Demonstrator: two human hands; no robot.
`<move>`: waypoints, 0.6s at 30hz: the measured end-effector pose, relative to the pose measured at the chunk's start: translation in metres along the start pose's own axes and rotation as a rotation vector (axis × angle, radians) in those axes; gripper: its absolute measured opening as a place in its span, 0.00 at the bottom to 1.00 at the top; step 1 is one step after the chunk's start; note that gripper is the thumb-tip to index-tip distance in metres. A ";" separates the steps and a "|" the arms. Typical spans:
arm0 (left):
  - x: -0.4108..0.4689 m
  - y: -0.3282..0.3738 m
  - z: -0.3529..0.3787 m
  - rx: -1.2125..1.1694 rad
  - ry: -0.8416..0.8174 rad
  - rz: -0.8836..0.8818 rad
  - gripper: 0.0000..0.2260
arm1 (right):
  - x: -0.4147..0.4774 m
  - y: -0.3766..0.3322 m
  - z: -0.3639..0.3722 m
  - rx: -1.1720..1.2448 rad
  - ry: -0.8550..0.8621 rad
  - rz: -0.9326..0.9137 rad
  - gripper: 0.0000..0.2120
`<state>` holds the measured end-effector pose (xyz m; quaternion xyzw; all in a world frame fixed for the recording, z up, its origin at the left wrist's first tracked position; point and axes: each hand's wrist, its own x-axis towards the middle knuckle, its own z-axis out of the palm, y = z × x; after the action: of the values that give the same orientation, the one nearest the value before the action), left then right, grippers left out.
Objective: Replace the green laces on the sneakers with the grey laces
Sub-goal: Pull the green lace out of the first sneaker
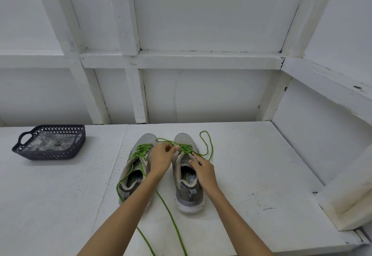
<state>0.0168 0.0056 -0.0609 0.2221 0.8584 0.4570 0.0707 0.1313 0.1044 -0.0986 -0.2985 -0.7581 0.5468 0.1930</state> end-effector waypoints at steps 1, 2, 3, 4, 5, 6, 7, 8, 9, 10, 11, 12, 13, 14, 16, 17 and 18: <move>0.000 0.000 -0.001 -0.068 0.106 -0.024 0.15 | 0.000 0.000 0.000 -0.001 -0.001 -0.001 0.19; 0.001 0.000 -0.002 -0.138 0.197 -0.046 0.14 | 0.000 0.000 0.000 -0.004 -0.001 0.003 0.19; 0.002 0.001 -0.004 -0.184 0.235 -0.055 0.14 | 0.000 0.000 -0.001 -0.003 0.001 0.009 0.19; 0.002 0.003 -0.006 -0.181 0.209 -0.052 0.14 | 0.001 0.000 -0.001 -0.001 0.002 0.017 0.19; 0.002 0.005 -0.008 -0.139 0.139 -0.038 0.16 | 0.001 0.001 -0.001 0.001 0.001 0.022 0.20; 0.002 0.004 -0.009 -0.083 0.043 -0.021 0.17 | 0.001 0.001 -0.001 0.001 0.001 0.024 0.20; 0.003 0.004 -0.009 -0.027 -0.056 -0.001 0.18 | 0.000 0.002 -0.001 -0.001 0.002 0.024 0.20; 0.004 0.001 -0.009 0.019 -0.136 0.016 0.18 | 0.001 0.002 -0.001 -0.001 0.002 0.026 0.19; 0.005 0.001 -0.009 0.043 -0.165 0.035 0.17 | 0.001 0.002 -0.001 0.001 0.001 0.027 0.20; 0.007 0.000 -0.008 0.038 -0.135 0.051 0.16 | 0.001 0.002 0.000 0.003 0.000 0.028 0.20; 0.007 0.002 -0.008 0.001 -0.059 0.057 0.14 | 0.001 0.002 0.000 0.005 -0.001 0.026 0.20; 0.007 0.004 -0.009 -0.050 0.054 0.036 0.12 | 0.001 0.001 0.000 0.007 -0.003 0.026 0.20; 0.007 0.006 -0.010 -0.104 0.152 0.006 0.12 | 0.001 0.000 -0.001 0.012 -0.003 0.026 0.20; 0.007 0.007 -0.010 -0.142 0.194 -0.019 0.12 | 0.001 0.000 -0.001 0.018 -0.003 0.026 0.20; 0.007 0.006 -0.009 -0.103 0.096 -0.036 0.15 | 0.000 0.000 -0.001 0.027 -0.003 0.025 0.20; 0.006 0.004 -0.008 -0.049 -0.009 -0.032 0.15 | 0.000 0.000 -0.001 0.026 -0.001 0.023 0.20; 0.005 0.002 -0.006 0.007 -0.111 -0.024 0.15 | -0.001 0.000 -0.001 0.025 0.002 0.026 0.20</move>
<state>0.0107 0.0041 -0.0553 0.2371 0.8573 0.4401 0.1228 0.1327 0.1048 -0.0983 -0.3062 -0.7471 0.5584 0.1904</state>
